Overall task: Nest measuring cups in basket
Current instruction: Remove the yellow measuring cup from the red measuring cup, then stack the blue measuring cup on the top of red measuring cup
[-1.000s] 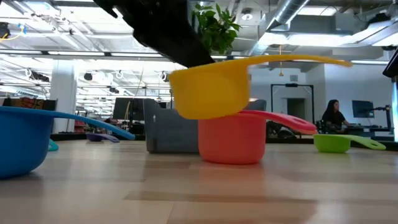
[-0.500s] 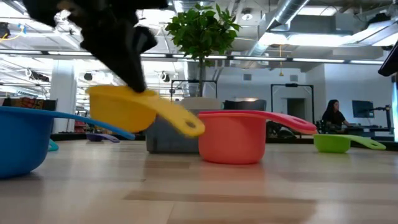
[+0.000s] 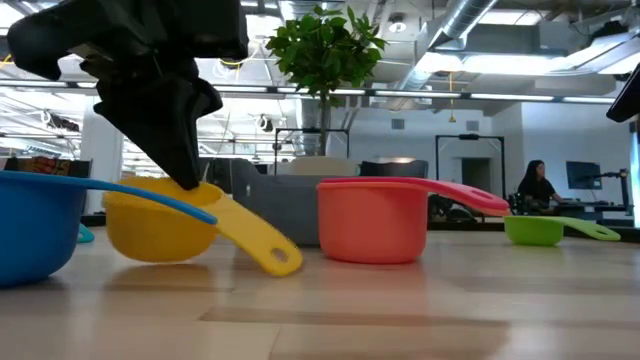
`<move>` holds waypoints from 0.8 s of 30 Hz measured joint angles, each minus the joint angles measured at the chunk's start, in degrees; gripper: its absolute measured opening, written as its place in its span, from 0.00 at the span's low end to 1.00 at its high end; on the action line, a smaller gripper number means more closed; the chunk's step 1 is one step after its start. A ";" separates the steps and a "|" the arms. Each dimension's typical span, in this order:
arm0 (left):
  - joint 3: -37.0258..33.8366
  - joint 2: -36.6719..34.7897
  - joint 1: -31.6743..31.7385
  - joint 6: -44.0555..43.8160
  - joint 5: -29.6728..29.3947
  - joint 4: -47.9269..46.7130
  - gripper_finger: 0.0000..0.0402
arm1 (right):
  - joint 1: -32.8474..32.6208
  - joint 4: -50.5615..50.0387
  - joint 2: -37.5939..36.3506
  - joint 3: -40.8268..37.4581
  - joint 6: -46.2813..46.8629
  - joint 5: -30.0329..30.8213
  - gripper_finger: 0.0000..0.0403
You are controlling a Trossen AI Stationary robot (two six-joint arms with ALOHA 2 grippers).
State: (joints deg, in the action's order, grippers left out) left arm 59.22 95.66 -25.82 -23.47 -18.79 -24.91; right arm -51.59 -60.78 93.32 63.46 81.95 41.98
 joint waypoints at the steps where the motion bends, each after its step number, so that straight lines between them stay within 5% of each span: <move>1: 0.00 0.00 0.00 -0.08 0.25 -0.08 0.06 | 0.00 0.01 0.00 0.00 0.00 0.05 0.30; 14: 6.31 -1.57 -2.04 -6.31 1.77 -16.54 0.25 | 0.01 1.98 0.00 0.00 0.04 0.51 0.30; 19: 6.75 -2.81 -5.67 -13.12 8.13 -15.77 0.25 | 1.23 2.45 0.00 0.00 -0.20 0.69 0.30; 24: 4.83 -2.80 -9.81 -18.17 7.98 -12.99 0.26 | 2.72 5.09 0.00 0.00 -3.95 0.66 0.30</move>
State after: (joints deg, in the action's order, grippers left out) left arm 64.05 92.86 -35.64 -41.64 -10.80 -37.90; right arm -48.88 -55.69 93.32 63.46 78.00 42.63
